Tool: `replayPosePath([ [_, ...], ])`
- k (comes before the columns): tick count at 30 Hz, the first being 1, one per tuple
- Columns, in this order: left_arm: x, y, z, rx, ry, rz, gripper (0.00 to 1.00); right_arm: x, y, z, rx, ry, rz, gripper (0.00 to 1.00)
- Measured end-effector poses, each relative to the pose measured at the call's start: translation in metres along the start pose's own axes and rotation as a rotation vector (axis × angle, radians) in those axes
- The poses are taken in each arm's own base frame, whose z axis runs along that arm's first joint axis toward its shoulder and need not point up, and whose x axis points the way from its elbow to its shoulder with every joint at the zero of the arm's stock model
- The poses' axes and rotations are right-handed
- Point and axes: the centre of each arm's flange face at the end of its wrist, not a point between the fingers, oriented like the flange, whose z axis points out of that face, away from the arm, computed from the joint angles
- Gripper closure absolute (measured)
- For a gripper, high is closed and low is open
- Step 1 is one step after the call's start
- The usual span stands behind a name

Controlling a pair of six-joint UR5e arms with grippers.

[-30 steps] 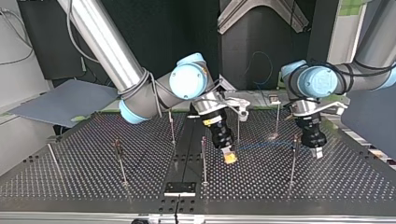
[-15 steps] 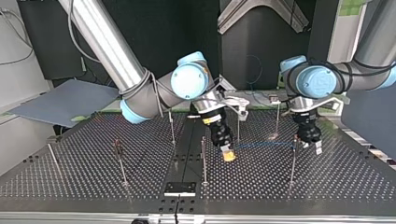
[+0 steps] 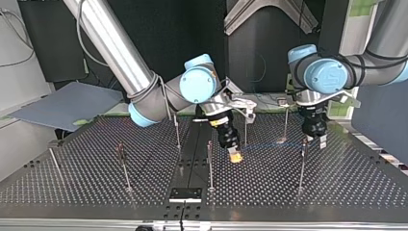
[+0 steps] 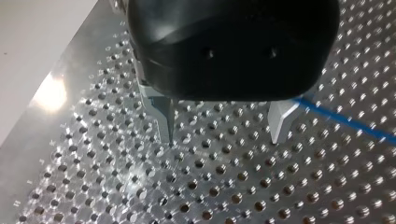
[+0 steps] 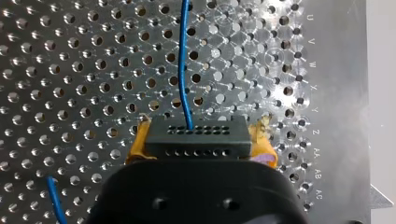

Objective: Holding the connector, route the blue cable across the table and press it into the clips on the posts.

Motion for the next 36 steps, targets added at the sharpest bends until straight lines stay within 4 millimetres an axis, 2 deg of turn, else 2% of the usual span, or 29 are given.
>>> replayPosePath([
  [16,-0.001,0.0,-0.062,0.03,0.095,0.005,0.0,-0.002,-0.001,-0.001,-0.001,-0.011,-0.001,1.0],
  [30,-0.037,-0.018,-0.098,0.099,0.044,0.044,0.0,-0.003,0.003,-0.001,-0.009,-0.019,0.006,1.0],
  [36,-0.048,-0.031,-0.112,0.169,0.025,0.088,0.0,-0.003,0.004,-0.001,-0.01,-0.02,0.007,1.0],
])
